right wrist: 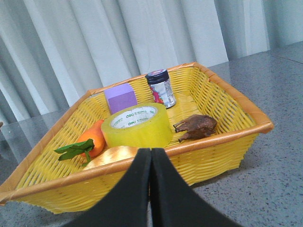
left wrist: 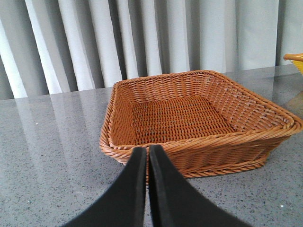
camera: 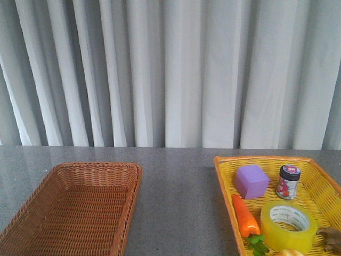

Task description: Transfer tape with both arms

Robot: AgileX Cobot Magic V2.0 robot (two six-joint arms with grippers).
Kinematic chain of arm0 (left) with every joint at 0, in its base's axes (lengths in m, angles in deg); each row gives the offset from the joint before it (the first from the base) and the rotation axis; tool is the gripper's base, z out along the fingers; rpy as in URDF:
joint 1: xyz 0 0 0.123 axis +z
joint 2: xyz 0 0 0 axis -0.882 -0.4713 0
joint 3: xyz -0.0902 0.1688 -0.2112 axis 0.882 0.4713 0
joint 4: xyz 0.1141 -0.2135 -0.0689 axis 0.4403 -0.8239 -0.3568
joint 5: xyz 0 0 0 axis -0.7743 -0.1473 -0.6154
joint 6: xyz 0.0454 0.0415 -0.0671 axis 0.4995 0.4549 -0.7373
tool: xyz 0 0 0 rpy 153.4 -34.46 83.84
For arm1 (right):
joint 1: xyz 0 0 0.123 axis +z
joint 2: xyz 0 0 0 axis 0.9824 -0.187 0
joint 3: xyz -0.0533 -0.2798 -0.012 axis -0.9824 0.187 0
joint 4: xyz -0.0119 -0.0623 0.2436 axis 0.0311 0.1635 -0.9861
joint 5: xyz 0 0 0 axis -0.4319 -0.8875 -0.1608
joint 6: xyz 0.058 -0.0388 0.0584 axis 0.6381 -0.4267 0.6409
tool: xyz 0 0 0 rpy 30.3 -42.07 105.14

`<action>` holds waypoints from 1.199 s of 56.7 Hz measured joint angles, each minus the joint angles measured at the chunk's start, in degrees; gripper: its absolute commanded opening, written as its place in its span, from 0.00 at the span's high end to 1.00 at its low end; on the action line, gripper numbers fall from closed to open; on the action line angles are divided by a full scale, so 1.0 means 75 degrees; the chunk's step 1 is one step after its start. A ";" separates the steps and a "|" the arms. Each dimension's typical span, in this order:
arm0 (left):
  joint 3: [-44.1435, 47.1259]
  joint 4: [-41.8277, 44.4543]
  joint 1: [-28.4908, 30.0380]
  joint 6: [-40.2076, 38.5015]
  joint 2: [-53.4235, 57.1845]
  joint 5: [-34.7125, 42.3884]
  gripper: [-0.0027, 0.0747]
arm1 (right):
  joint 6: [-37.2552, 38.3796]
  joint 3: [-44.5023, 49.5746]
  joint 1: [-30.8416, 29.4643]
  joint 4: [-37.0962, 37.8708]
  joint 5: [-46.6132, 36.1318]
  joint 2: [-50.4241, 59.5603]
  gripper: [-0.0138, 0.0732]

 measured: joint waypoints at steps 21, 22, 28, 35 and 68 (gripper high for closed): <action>0.0000 0.0000 0.0000 0.0000 0.0000 0.0000 0.97 | 0.0000 0.0000 0.0000 0.0000 0.0000 0.0000 0.85; 0.0000 0.0000 0.0000 0.0000 0.0000 0.0000 0.97 | 0.0000 0.0000 0.0000 0.0000 0.0000 0.0000 0.85; 0.0000 0.0000 0.0000 0.0000 0.0000 0.0000 0.97 | -0.0005 0.0000 0.0000 0.0000 0.0000 0.0000 0.85; 0.0000 0.0000 0.0000 0.0000 0.0000 0.0000 0.97 | -0.0005 0.0000 0.0000 0.0000 0.0000 0.0000 0.85; 0.0000 0.0000 0.0000 0.0000 0.0000 0.0000 0.97 | -0.0005 0.0000 0.0000 -0.0729 -0.0084 0.0000 0.85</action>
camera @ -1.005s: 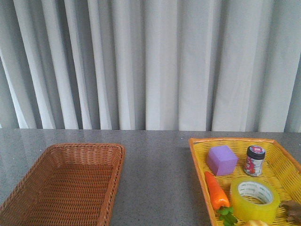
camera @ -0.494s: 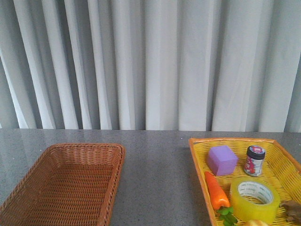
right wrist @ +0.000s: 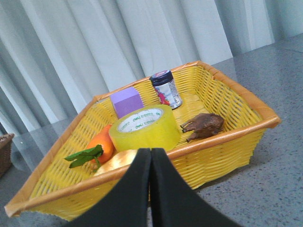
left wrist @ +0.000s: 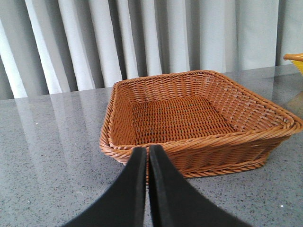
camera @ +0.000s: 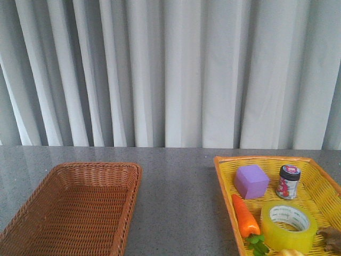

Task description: Transfer tape with both arms

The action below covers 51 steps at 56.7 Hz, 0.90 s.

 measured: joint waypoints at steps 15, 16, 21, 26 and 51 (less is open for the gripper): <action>0.0000 0.0000 0.0000 0.0000 0.0000 0.0000 0.97 | 0.0007 0.0000 0.0000 -0.0477 -0.0020 0.0000 0.85; 0.0000 0.0000 0.0000 0.0000 0.0000 0.0000 0.97 | 0.0007 0.0000 0.0000 -0.0484 -0.0020 0.0000 0.85; 0.0000 0.0000 0.0000 0.0000 0.0000 0.0000 0.97 | 0.0007 0.0000 0.0000 -0.0498 -0.0020 0.0000 0.85; 0.0000 0.0000 0.0000 0.0000 0.0000 0.0000 0.97 | 0.0007 0.0000 0.0000 -0.0648 -0.0020 0.0000 0.85; 0.0000 0.0000 0.0000 0.0000 0.0000 0.1233 0.97 | 0.0007 0.0000 0.0000 -0.1303 -0.0039 0.0000 0.85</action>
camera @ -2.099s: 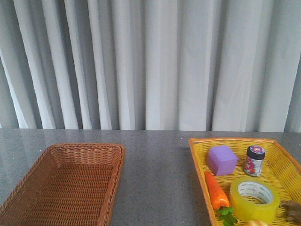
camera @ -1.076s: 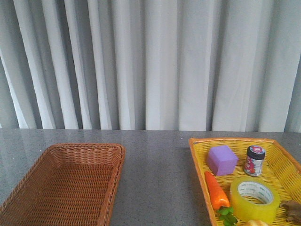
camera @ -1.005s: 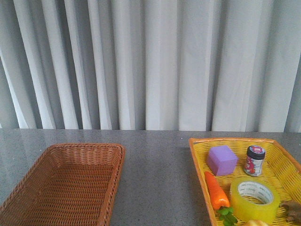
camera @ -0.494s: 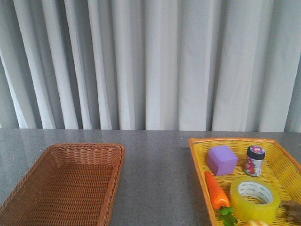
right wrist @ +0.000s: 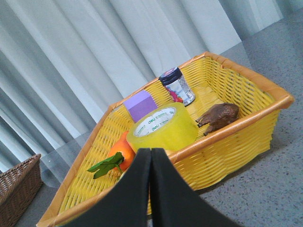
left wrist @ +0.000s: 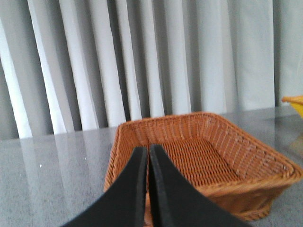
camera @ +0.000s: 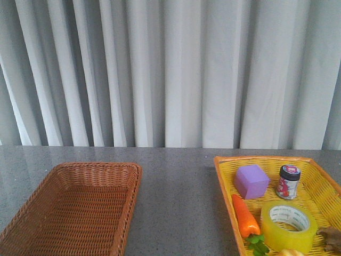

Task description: Transfer tape with both arms

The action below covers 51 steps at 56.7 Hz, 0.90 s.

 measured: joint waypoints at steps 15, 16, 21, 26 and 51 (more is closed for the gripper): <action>0.0000 0.0000 0.0000 -0.1212 0.0000 0.0983 0.97 | 0.0014 -0.0335 0.0000 -0.0332 0.0621 0.0000 0.84; 0.0000 0.0000 0.0000 -0.1437 0.0000 0.1070 0.97 | 0.0006 -0.0405 0.0000 -0.0340 0.0742 0.0000 0.84; 0.0000 0.0000 0.0000 -0.2371 0.0000 0.1409 0.96 | -0.0169 -0.0939 0.0000 -0.0340 0.1114 -0.0051 0.82; 0.0000 0.0000 0.0000 -0.3063 0.0000 0.1599 0.95 | -0.0644 -0.1536 0.0000 -0.0340 0.1258 -0.0265 0.78; -0.0962 0.0000 0.0000 -0.4018 0.0000 0.1214 0.81 | -0.2349 -0.3602 0.0000 -0.0340 0.1346 -0.2226 0.24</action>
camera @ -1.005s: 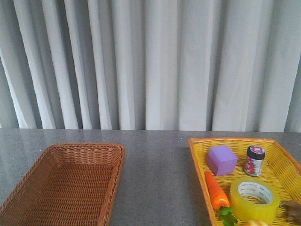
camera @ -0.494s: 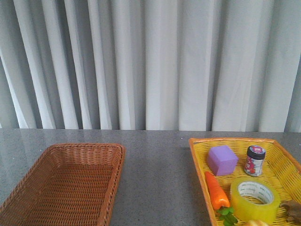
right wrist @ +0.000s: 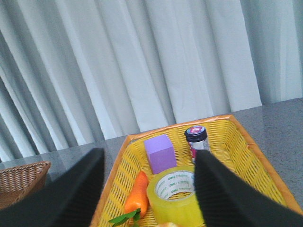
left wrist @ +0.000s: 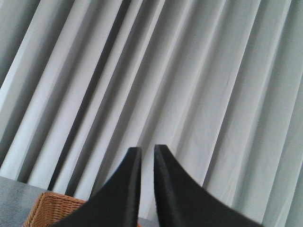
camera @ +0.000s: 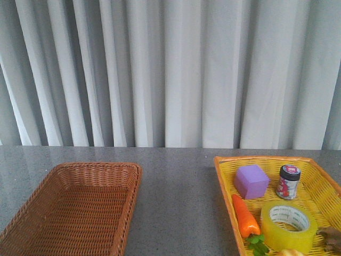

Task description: Transfer tape with both arms

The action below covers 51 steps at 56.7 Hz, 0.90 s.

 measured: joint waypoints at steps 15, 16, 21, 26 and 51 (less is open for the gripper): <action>-0.0188 0.0000 0.0000 -0.0662 0.0007 -0.0314 0.62 | -0.0044 -0.0026 0.0000 0.0033 -0.1008 -0.0502 0.23; -0.0188 0.0000 0.0000 -0.0729 0.0015 -0.0314 0.61 | -0.0044 -0.0050 0.0000 0.0054 -0.1029 -0.0545 0.23; -0.0188 0.0000 0.0000 -0.0913 0.0015 -0.0322 0.55 | -0.0044 -0.0279 0.0000 0.0205 -0.1017 -0.0857 0.23; -0.0188 0.0000 0.0000 -0.0988 0.0015 -0.0322 0.52 | -0.0075 -0.0694 0.0000 0.0466 -0.0892 -0.1291 0.23; -0.0436 0.0000 0.0000 -0.1025 0.0015 -0.0801 0.52 | -0.0095 -0.4851 0.0000 0.1629 0.1850 -0.5782 0.23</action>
